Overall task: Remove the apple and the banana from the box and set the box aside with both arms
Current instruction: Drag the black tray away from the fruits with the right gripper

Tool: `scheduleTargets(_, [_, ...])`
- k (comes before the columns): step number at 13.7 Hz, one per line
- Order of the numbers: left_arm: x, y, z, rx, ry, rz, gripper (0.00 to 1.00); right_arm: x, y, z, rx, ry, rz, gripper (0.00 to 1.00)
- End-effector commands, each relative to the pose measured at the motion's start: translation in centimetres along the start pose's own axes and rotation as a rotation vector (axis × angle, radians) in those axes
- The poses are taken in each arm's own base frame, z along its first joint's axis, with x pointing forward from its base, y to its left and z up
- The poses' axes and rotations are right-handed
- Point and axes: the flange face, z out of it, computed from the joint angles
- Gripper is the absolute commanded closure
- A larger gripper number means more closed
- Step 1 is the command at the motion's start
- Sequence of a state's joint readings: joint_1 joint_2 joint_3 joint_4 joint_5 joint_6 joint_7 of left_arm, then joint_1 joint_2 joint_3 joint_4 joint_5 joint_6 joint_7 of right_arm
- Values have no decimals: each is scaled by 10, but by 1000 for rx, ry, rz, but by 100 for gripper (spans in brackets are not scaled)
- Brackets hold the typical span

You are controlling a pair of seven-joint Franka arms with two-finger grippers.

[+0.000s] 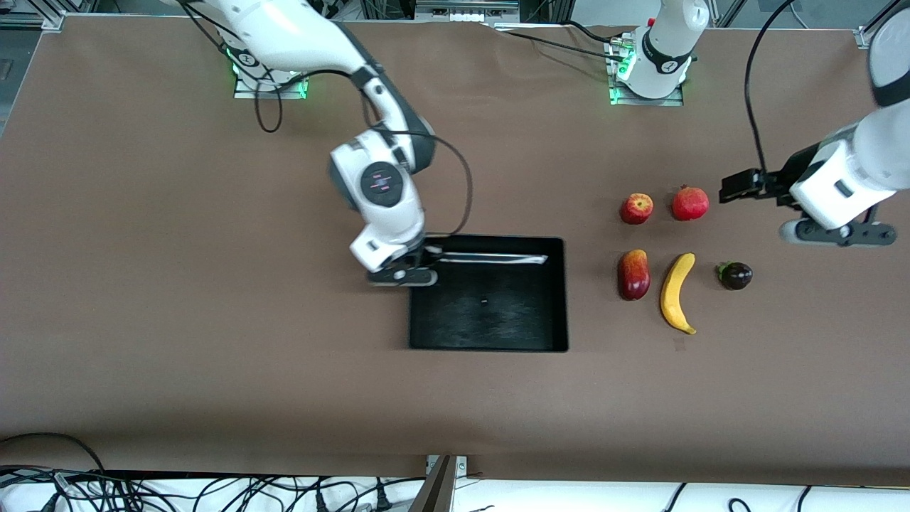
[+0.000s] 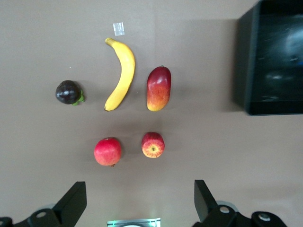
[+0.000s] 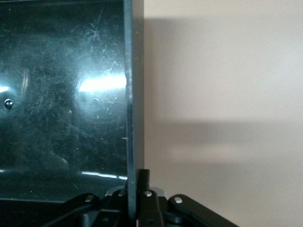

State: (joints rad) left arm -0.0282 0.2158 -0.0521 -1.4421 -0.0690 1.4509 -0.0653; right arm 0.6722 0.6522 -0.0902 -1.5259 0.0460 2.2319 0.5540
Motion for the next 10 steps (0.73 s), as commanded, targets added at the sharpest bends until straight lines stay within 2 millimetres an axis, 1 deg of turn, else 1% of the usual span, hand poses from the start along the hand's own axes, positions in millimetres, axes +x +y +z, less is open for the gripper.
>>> scheduleTargets(1, [0, 13, -8, 34, 25, 25, 0, -3, 70, -41, -7, -7, -64, 100])
scheduleTargets(3, [1, 14, -10, 61, 38, 25, 0, -2, 131, -52, -17, -23, -100, 100])
scheduleTargets(4, [3, 10, -15, 65, 67, 17, 0, -5, 166, -50, -23, -37, -107, 100])
scheduleTargets(5, [2, 2, -19, 63, 76, 4, 0, -9, 197, -47, -26, -53, -104, 100])
scheduleTargets(6, [1, -2, -19, 63, 71, -1, 0, -12, 225, -42, -19, -62, -90, 100])
scheduleTargets(8, [-1, -2, -22, 71, 78, 8, 0, -25, 286, -25, -24, -52, -97, 100])
scheduleTargets(9, [-3, 4, -24, 77, 81, 18, 0, -32, 314, -14, -30, -37, -104, 100])
scheduleTargets(10, [-4, 9, -25, 78, 83, 30, 0, -41, 337, -2, -26, -24, -101, 100])
